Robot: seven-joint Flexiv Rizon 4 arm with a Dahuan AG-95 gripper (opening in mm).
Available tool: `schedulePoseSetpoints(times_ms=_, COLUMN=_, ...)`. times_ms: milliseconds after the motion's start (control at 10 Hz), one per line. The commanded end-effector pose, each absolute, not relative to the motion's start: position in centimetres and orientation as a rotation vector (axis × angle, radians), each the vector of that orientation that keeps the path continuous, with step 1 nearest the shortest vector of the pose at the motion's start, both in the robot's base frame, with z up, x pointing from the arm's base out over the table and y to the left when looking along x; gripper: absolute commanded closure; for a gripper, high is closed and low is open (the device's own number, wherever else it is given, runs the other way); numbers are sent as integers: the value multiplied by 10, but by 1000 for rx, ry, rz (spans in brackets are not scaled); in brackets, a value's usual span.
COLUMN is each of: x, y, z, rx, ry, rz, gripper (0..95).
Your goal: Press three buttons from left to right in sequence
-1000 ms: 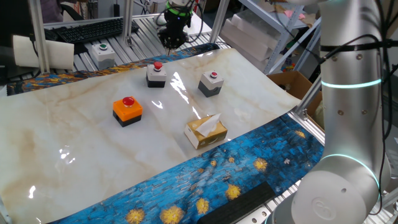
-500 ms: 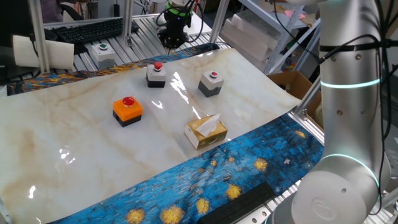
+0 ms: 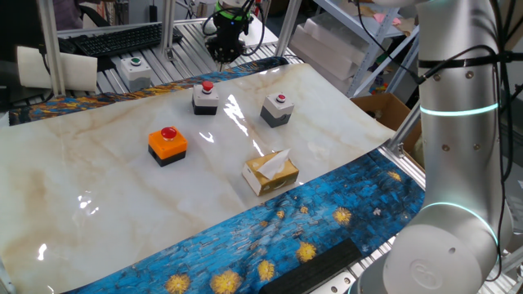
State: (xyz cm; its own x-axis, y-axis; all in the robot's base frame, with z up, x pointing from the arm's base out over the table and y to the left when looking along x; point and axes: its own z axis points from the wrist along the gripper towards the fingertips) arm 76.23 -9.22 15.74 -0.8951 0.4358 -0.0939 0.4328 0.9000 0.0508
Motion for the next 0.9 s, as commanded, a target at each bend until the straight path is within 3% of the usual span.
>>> schedulePoseSetpoints(times_ms=100, x=764, y=-92, z=157, rx=675, ry=2965, rz=37, gripper=950)
schedulePoseSetpoints(times_ms=900, x=764, y=-92, z=157, rx=607, ry=3007, rz=-68, gripper=950)
